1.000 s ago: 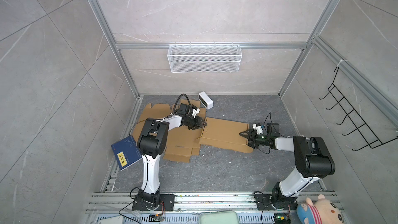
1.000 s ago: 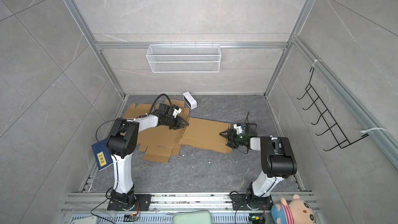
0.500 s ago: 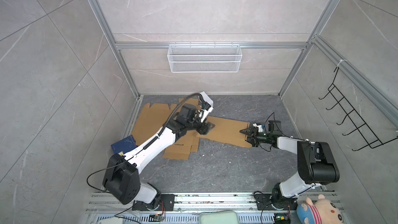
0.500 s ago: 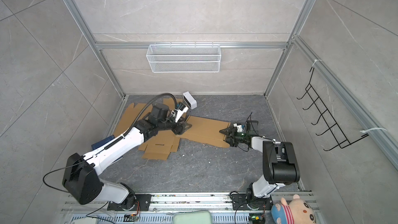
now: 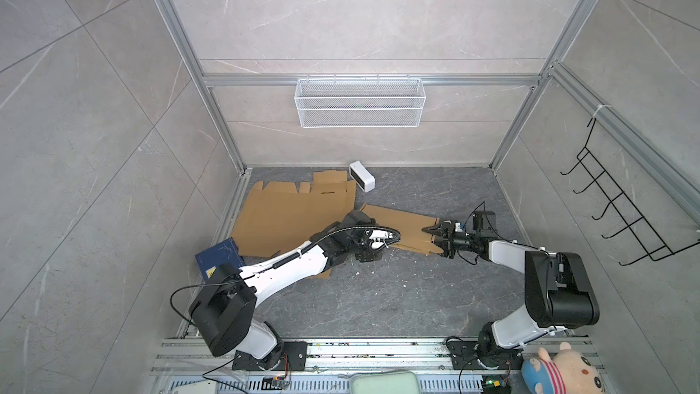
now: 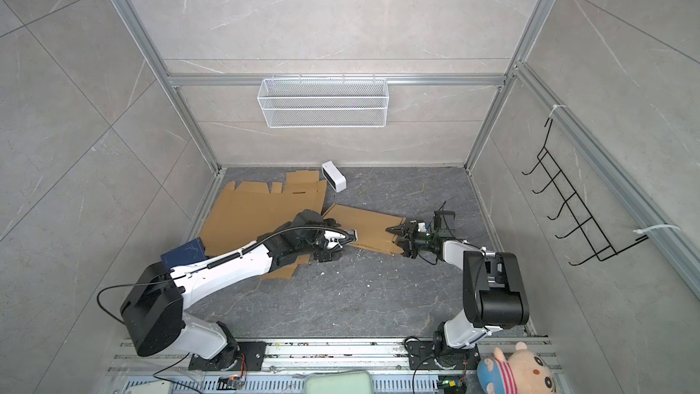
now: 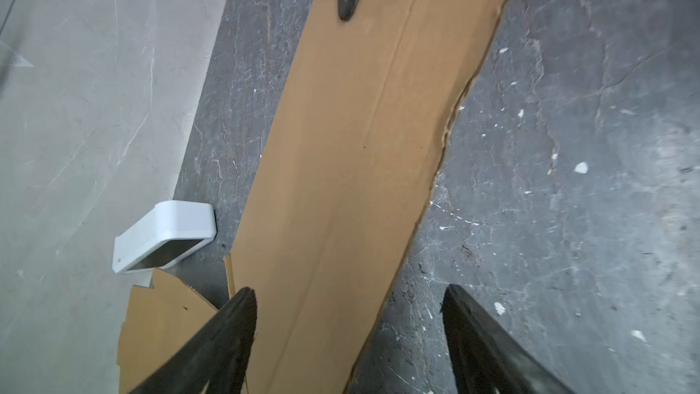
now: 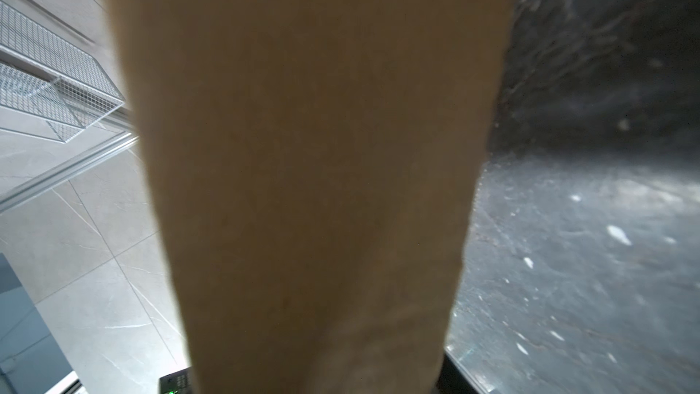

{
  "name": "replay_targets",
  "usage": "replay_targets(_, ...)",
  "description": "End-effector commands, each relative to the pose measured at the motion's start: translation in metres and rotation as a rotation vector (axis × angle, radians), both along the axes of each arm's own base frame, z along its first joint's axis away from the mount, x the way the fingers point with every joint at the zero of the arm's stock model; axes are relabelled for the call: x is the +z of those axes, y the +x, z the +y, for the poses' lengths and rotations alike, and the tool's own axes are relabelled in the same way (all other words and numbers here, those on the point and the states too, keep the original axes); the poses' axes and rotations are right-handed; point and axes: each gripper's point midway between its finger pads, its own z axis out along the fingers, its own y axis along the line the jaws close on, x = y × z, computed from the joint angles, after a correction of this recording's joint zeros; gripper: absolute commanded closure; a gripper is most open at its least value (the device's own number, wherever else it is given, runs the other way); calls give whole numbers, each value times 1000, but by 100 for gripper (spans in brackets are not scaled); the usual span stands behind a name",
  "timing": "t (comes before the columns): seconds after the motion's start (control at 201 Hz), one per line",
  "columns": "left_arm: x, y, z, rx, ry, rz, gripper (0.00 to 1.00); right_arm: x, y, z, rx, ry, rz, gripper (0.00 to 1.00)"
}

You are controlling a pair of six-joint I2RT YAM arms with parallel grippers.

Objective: Fold the paper box

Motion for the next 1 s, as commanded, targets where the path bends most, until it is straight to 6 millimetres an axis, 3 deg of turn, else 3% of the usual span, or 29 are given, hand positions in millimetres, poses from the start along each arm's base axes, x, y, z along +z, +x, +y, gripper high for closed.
replay_targets(0.0,2,19,-12,-42,26,-150,21,8,2,4,9,54,32,50)
replay_targets(0.438,-20,52,-22,-54,66,-405,25,11,2,6,16,82,57,50)
replay_targets(0.781,-11,65,-21,-48,80,-535,41,11,0,7,21,88,61,50)
replay_targets(0.99,-6,66,-19,-53,100,-528,47,17,1,7,24,87,46,40)
